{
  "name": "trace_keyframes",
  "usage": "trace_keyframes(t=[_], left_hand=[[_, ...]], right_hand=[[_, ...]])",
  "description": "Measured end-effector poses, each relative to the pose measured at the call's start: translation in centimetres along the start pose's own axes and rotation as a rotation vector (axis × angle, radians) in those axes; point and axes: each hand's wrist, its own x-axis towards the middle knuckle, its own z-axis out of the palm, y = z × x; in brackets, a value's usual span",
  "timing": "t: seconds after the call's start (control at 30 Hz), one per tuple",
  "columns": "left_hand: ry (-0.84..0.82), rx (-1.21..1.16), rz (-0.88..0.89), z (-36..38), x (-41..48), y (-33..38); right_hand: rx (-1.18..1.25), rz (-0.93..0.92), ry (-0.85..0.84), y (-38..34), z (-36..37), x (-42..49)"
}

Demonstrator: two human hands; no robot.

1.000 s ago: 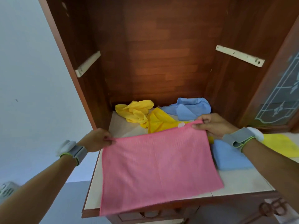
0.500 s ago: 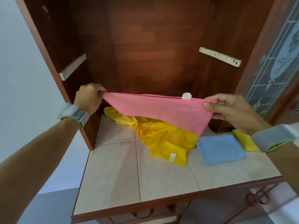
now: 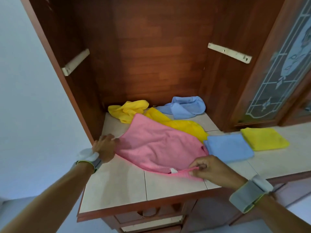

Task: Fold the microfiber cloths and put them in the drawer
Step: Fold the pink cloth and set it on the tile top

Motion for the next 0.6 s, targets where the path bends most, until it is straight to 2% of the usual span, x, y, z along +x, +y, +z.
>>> trace_keyframes(t=[0.03, 0.13, 0.23, 0.33, 0.47, 0.53, 0.6], left_hand=[[-0.030, -0.030, 0.081, -0.9, -0.5, 1.3], [-0.118, -0.384, 0.420, -3.1, -2.9, 7.5], [-0.046, -0.490, 0.580, -2.1, -5.1, 13.8], [0.014, -0.553, 0.560, -0.9, -5.4, 15.6], [-0.036, -0.814, 0.504, -0.6, -5.7, 13.6], [-0.113, -0.939, 0.460, -1.3, -6.0, 12.5], [-0.152, -1.000, 0.396, -2.1, -6.5, 11.5]], right_hand=[[0.003, -0.009, 0.016, -0.1, 0.2, 0.1], [0.033, -0.062, 0.037, -1.2, 1.3, 0.3], [0.081, -0.104, 0.034, -2.7, 3.1, 0.4], [0.077, -0.158, 0.020, -3.3, 4.9, -0.1], [-0.608, -0.277, 0.167, -0.2, 6.2, 0.2], [-0.812, -0.291, 0.300, 1.5, 6.3, 0.8], [-0.902, -0.301, 0.382, 2.7, 5.8, 1.4]])
